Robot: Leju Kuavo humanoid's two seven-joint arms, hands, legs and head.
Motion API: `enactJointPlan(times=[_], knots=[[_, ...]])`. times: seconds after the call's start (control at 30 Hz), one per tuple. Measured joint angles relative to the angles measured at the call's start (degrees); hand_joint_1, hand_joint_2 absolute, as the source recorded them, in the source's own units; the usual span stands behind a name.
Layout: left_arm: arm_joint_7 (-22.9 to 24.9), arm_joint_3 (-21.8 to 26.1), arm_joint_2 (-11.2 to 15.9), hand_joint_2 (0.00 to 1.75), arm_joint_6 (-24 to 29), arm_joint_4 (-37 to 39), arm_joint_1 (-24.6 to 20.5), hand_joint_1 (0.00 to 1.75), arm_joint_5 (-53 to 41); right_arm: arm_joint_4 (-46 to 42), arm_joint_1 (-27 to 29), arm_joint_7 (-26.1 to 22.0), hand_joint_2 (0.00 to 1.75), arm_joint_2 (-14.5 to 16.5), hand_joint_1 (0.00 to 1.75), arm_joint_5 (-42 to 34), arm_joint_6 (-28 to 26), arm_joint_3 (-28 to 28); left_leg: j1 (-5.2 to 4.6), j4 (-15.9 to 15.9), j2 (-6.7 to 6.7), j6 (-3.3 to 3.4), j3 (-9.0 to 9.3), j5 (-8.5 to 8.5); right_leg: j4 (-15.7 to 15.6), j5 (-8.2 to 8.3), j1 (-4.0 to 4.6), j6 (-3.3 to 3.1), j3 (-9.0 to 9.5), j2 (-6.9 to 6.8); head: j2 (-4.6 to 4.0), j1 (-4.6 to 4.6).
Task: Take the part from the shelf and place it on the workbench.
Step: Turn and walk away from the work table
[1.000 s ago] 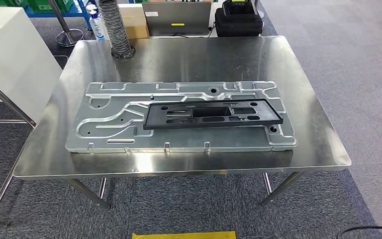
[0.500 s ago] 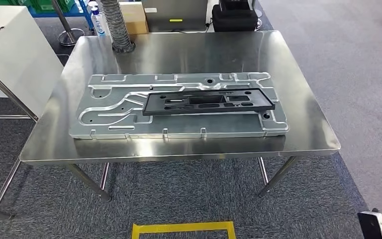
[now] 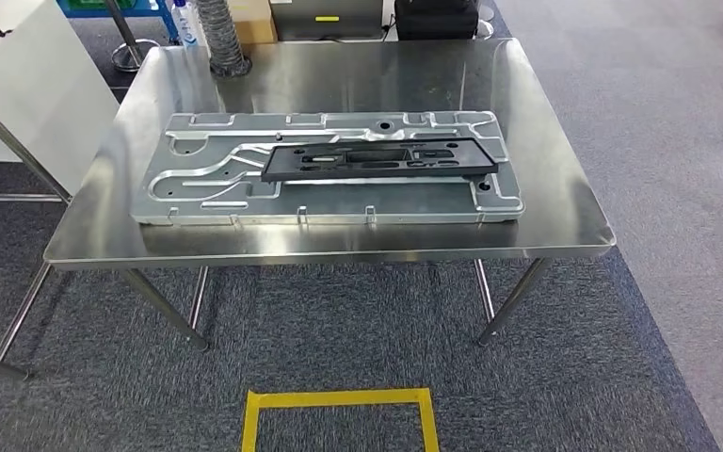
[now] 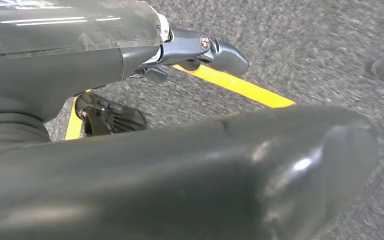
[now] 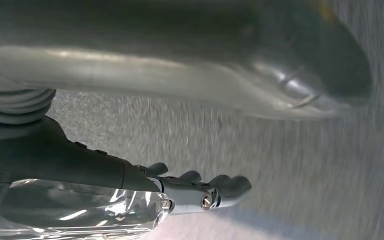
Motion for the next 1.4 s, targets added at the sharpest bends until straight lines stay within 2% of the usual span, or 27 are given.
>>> enactJointPlan(times=[0.07, 0.1, 0.2, 0.23, 0.27, 0.3, 0.37, 0.43, 0.5, 0.57, 0.6, 0.7, 0.73, 0.77, 0.8, 0.83, 0.9, 0.93, 1.0, 1.07, 1.1, 1.13, 1.2, 1.23, 1.27, 1.33, 1.4], knots=[[0.0, -0.2, -0.2, 0.0, 0.0, 0.0, 0.1, 0.0, -0.3, 1.4, -0.2, 0.3, 0.0, 0.3, 0.0, 1.2, 1.5, 0.8, 0.19, -0.6, 0.22, 0.59, -0.69, 1.21, 0.1, -0.01, -0.16, 0.63, -0.39, 0.07, 0.0, 0.0], [0.0, -0.2, -0.3, 0.0, 0.0, 0.0, 0.2, 0.0, -0.4, 1.9, -0.2, 0.4, 0.0, 0.4, 0.0, 1.7, 2.1, 1.2, 0.32, -0.7, 0.38, 1.04, -1.24, 1.97, 1.1, -1.54, -0.22, 0.94, -0.82, 0.16, 0.0, 0.01], [0.0, -0.4, -0.4, 0.0, -0.1, 0.0, 0.3, 0.0, -1.0, 3.0, -0.5, 0.0, 0.0, 0.6, 0.0, 2.8, 3.4, 2.3, 0.41, -0.4, 0.68, 1.69, -3.8, 3.86, 10.8, -10.1, -0.5, 1.82, -3.14, 0.26, 0.0, 0.01], [0.0, -0.5, -0.4, 0.0, -0.2, 0.0, 0.4, 0.0, -1.3, 3.3, -0.7, -0.1, 0.0, 0.7, 0.0, 3.2, 3.8, 2.6, 0.42, -0.1, 0.73, 1.62, -4.79, 4.42, 14.3, -11.47, -0.62, 2.08, -3.61, 0.25, 0.0, 0.01], [0.0, -0.7, -0.4, 0.0, -0.3, 0.0, 0.4, 0.0, -1.6, 3.6, -0.9, -0.3, 0.0, 0.8, 0.0, 3.5, 4.1, 2.9, 0.44, 0.3, 0.77, 1.5, -5.85, 4.95, 16.5, -11.32, -0.76, 2.29, -3.4, 0.24, 0.0, 0.01], [0.0, -1.0, -0.4, 0.0, -0.4, 0.0, 0.4, 0.0, -1.9, 3.8, -1.0, -0.6, 0.0, 0.9, 0.0, 3.7, 4.3, 3.2, 0.48, 0.8, 0.79, 1.34, -6.93, 5.42, 16.7, -9.97, -0.91, 2.44, -2.33, 0.23, 0.0, 0.01], [0.0, -1.5, -0.4, 0.0, -0.5, 0.0, 0.4, 0.0, -2.4, 4.1, -1.4, -1.2, 0.0, 1.2, 0.0, 3.9, 4.7, 3.7, 0.61, 2.1, 0.79, 0.87, -9.0, 6.1, 11.3, -7.39, -1.2, 2.58, 2.48, 0.21, 0.0, 0.01], [0.0, -1.9, -0.4, 0.0, -0.7, 0.0, 0.4, 0.0, -2.9, 4.3, -1.8, -1.7, 0.0, 1.5, 0.0, 4.2, 5.4, 4.1, 0.59, 3.3, 0.81, 0.24, -10.62, 6.6, 3.6, -8.12, -1.0, 2.19, 7.55, 0.28, 0.0, 0.01], [0.0, -2.2, -0.4, 0.0, -0.8, 0.0, 0.4, 0.0, -3.3, 4.6, -2.1, -1.9, 0.0, 1.8, 0.0, 5.0, 6.2, 4.6, 0.52, 3.9, 0.83, -0.48, -11.53, 7.29, 0.3, -9.42, -0.63, 1.51, 9.11, 0.39, 0.0, 0.0], [0.1, -2.7, -0.4, 0.0, -0.8, 0.0, 0.5, 0.0, -3.8, 4.9, -2.3, -1.3, 0.0, 2.1, 0.0, 6.1, 7.4, 5.4, 0.6, 4.3, 0.68, -1.21, -12.19, 7.33, 0.0, -8.94, -0.77, 0.59, 8.41, 0.25, 0.0, 0.0], [0.1, -2.9, -0.3, 0.0, -0.8, 0.0, 0.6, 0.0, -4.1, 5.1, -2.3, -0.8, 0.0, 2.2, 0.0, 6.6, 8.2, 5.8, 0.7, 5.3, 0.59, -1.53, -12.67, 6.12, -0.1, -8.45, -0.85, 0.04, 7.96, 0.13, 0.0, -0.01], [0.1, -3.3, -0.3, 0.0, -1.0, 0.1, 0.7, 0.0, -4.7, 5.5, -2.5, 1.4, 0.0, 2.5, 0.0, 8.0, 10.5, 6.9, 1.1, 13.8, 0.45, -2.23, -14.93, -1.42, -0.1, -6.88, -0.72, -0.9, 6.26, -0.09, 0.0, -0.01], [0.1, -3.5, -0.3, 0.0, -1.0, 0.1, 0.7, 0.0, -4.9, 5.6, -2.5, 2.4, 0.0, 2.6, 0.0, 8.6, 11.3, 7.3, 1.18, 17.0, 0.45, -2.36, -15.44, -3.1, -0.1, -6.32, -0.61, -0.95, 5.53, -0.11, 0.0, -0.01], [0.1, -3.7, -0.3, 0.0, -1.1, 0.1, 0.6, 0.0, -5.1, 5.7, -2.5, 3.5, 0.0, 2.7, 0.0, 9.2, 12.1, 7.8, 1.22, 19.2, 0.45, -2.41, -15.38, -3.46, 0.0, -5.77, -0.53, -0.94, 4.74, -0.11, 0.0, -0.01], [0.1, -3.9, -0.3, 0.0, -1.2, 0.1, 0.6, 0.0, -5.3, 5.8, -2.5, 4.6, 0.0, 2.8, 0.0, 9.6, 12.9, 8.2, 1.23, 19.4, 0.45, -2.37, -14.44, -2.5, 0.2, -5.23, -0.47, -0.89, 3.94, -0.1, 0.0, -0.01], [0.0, -4.2, -0.2, 0.0, -1.2, 0.1, 0.6, 0.0, -5.4, 5.9, -2.5, 5.6, 0.0, 3.0, 0.0, 9.9, 13.8, 8.6, 1.22, 17.6, 0.44, -2.22, -12.52, -0.76, 0.3, -4.69, -0.43, -0.81, 3.16, -0.07, 0.0, -0.01], [-0.1, -4.5, -0.2, 0.0, -1.3, 0.1, 0.4, 0.0, -5.7, 6.0, -2.6, 7.8, 0.0, 3.5, 0.0, 10.6, 15.8, 9.3, 1.09, 9.5, 0.33, -1.63, -6.64, 1.44, 0.5, -3.71, -0.34, -0.5, 1.99, 0.01, 0.0, -0.01], [-0.1, -4.7, -0.1, 0.0, -1.3, 0.1, 0.3, 0.0, -5.9, 6.0, -2.6, 8.9, 0.0, 3.8, 0.0, 11.0, 16.7, 9.6, 0.96, 5.4, 0.26, -1.3, -4.01, 1.33, 0.5, -3.2, -0.32, -0.24, 1.68, 0.01, 0.0, -0.01], [-0.1, -4.9, 0.1, 0.0, -1.5, 0.1, 0.0, 0.0, -6.3, 6.1, -2.7, 10.7, 0.0, 4.4, 0.0, 11.7, 18.4, 10.3, 0.57, 1.1, 0.16, -0.71, -1.84, 0.47, 0.3, -2.13, -0.38, 0.39, 1.44, -0.02, 0.0, -0.01], [-0.1, -5.3, 0.2, 0.0, -1.6, 0.1, 0.0, 0.0, -6.7, 6.1, -2.7, 11.2, 0.0, 5.0, 0.0, 12.1, 19.5, 10.8, 0.56, 0.5, 0.34, -0.01, -2.46, 1.45, 0.1, -1.52, -0.44, 1.09, 1.23, 0.06, 0.0, -0.01], [-0.1, -5.5, 0.3, 0.0, -1.7, 0.1, -0.1, 0.0, -6.9, 6.1, -2.7, 11.3, 0.0, 5.3, 0.0, 12.4, 19.9, 11.1, 0.67, 0.3, 0.48, 0.47, -2.93, 2.11, 0.8, -2.53, -0.44, 1.37, 0.87, 0.13, 0.0, -0.01], [-0.1, -5.7, 0.3, 0.0, -1.7, 0.1, -0.1, 0.0, -7.2, 6.1, -2.7, 11.2, 0.0, 5.6, 0.0, 12.7, 20.2, 11.5, 0.8, 0.1, 0.61, 0.95, -3.56, 2.89, 2.5, -4.69, -0.45, 1.58, 0.3, 0.19, 0.0, -0.01], [0.0, -6.1, 0.5, 0.0, -1.7, 0.1, -0.2, 0.0, -7.6, 6.2, -2.8, 10.9, 0.0, 6.0, 0.0, 13.0, 20.4, 12.0, 0.81, 0.2, 0.74, 1.51, -5.23, 4.27, 9.0, -10.95, -0.58, 1.82, -1.27, 0.22, 0.0, 0.01], [0.1, -6.2, 0.6, 0.0, -1.7, 0.1, -0.2, 0.0, -7.8, 6.2, -2.8, 10.7, 0.0, 6.2, 0.0, 13.0, 20.4, 12.2, 0.75, 0.4, 0.77, 1.56, -6.21, 4.92, 12.8, -13.18, -0.64, 1.95, -1.92, 0.21, 0.0, 0.0], [0.1, -6.4, 0.7, 0.0, -1.7, 0.1, -0.2, 0.0, -7.9, 6.2, -2.8, 10.4, 0.0, 6.3, 0.0, 12.9, 20.3, 12.4, 0.71, 0.7, 0.8, 1.51, -7.22, 5.55, 15.8, -13.95, -0.67, 2.07, -2.12, 0.21, 0.0, 0.01], [0.1, -6.7, 0.7, 0.0, -1.7, 0.1, -0.2, 0.0, -8.3, 6.2, -2.8, 9.8, 0.0, 6.4, 0.0, 12.6, 19.9, 12.4, 0.7, 1.5, 0.84, 1.29, -9.52, 6.71, 17.3, -11.67, -0.76, 2.24, -0.42, 0.2, 0.0, 0.01], [0.0, -7.1, 0.8, 0.0, -1.8, 0.1, -0.3, 0.0, -8.6, 6.2, -3.1, 9.3, 0.0, 6.5, 0.0, 12.3, 19.5, 12.4, 0.67, 2.7, 0.83, 0.9, -11.85, 7.66, 11.7, -8.98, -0.89, 2.21, 4.88, 0.19, 0.0, 0.0]])
